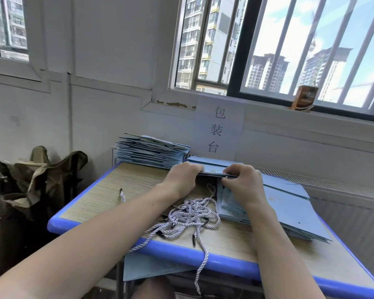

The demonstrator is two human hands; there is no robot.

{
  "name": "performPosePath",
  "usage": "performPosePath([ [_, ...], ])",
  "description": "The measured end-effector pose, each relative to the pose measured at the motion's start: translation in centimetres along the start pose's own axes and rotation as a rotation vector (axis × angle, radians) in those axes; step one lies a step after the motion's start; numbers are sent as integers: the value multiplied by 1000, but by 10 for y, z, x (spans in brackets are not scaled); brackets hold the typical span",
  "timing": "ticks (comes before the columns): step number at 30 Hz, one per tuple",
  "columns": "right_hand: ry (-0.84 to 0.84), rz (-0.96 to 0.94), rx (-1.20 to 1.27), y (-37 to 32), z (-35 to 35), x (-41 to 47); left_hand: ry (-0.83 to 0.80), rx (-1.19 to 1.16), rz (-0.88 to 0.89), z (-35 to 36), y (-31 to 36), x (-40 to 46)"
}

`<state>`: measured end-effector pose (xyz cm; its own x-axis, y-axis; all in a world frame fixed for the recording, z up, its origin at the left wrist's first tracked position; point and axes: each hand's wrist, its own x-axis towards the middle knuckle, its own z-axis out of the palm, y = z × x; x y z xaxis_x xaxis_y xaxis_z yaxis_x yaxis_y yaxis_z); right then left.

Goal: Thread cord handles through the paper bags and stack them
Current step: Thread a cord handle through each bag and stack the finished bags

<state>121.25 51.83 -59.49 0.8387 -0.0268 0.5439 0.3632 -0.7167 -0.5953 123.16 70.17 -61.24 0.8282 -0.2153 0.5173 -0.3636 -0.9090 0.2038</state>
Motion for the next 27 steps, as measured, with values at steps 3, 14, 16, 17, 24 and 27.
performPosePath([
  [3,34,-5,-30,2,0,1,23,15,36,1,-2,1],
  [14,72,-76,-136,6,2,5,108,-49,81,3,-1,2],
  [16,236,-45,-55,6,0,7,138,-106,97,3,1,1],
  [17,304,-23,20,6,-3,7,163,-147,107,2,1,1],
  [24,-18,-63,83,-3,3,3,212,-522,76,-1,10,1],
  [27,-313,-70,-45,-1,13,0,190,-600,44,0,13,1],
])
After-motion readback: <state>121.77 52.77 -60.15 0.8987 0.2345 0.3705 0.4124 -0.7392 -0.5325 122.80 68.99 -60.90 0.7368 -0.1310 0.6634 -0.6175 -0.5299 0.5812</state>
